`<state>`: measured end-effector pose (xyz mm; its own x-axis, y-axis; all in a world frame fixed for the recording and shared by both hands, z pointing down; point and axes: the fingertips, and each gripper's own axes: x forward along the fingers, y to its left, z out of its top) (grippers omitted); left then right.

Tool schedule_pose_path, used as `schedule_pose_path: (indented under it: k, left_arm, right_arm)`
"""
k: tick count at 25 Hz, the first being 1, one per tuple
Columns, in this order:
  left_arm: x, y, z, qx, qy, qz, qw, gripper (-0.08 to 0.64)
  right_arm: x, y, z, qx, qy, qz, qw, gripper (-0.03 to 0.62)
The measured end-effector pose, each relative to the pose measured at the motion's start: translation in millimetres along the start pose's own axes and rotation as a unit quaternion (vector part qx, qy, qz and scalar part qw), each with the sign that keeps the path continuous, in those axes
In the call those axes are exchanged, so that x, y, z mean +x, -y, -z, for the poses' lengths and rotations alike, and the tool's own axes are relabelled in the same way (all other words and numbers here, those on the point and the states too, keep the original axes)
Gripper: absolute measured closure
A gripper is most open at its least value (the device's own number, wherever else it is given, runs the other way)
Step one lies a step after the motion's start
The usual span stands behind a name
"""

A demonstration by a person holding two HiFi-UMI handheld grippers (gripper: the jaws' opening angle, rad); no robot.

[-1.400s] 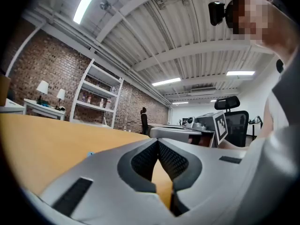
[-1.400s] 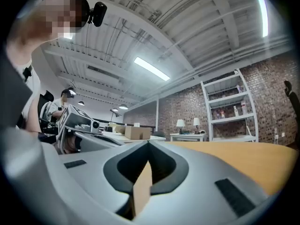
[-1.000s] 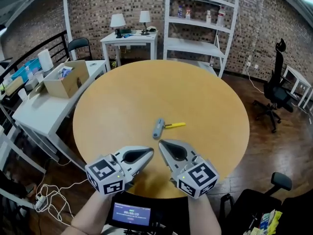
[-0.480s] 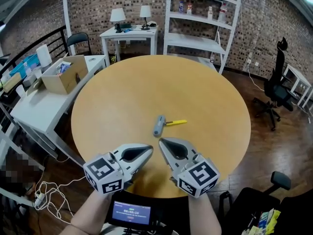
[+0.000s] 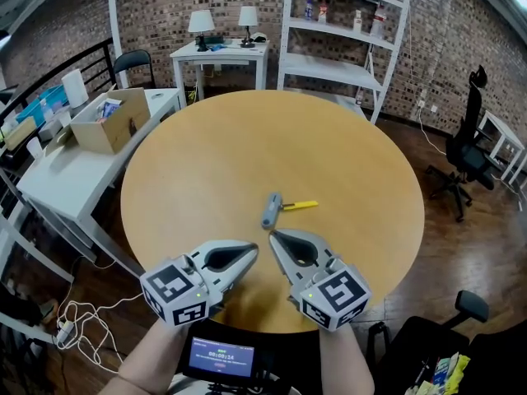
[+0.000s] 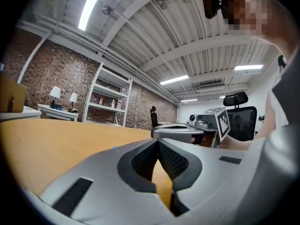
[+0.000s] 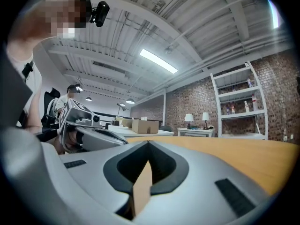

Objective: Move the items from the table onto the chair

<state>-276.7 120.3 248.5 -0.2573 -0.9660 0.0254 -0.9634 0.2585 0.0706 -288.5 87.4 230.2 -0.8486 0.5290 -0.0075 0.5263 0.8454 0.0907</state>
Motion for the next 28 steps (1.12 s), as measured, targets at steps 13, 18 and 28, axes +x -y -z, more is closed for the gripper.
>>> schedule_pose_path:
  k: [13, 18, 28]
  left_arm:
    - [-2, -19, -4, 0.005, -0.005, -0.019, 0.9998, 0.554]
    - [-2, -23, -1, 0.000, -0.009, -0.010, 0.9999, 0.552]
    - [-3, -32, 1, -0.008, -0.015, -0.010, 0.9998, 0.552]
  right_arm:
    - [18, 59, 36, -0.177, -0.211, -0.051, 0.960, 0.516]
    - [26, 95, 78, -0.215, -0.318, -0.102, 0.918, 0.473]
    - [41, 106, 100, -0.262, -0.372, -0.182, 0.872, 0.462]
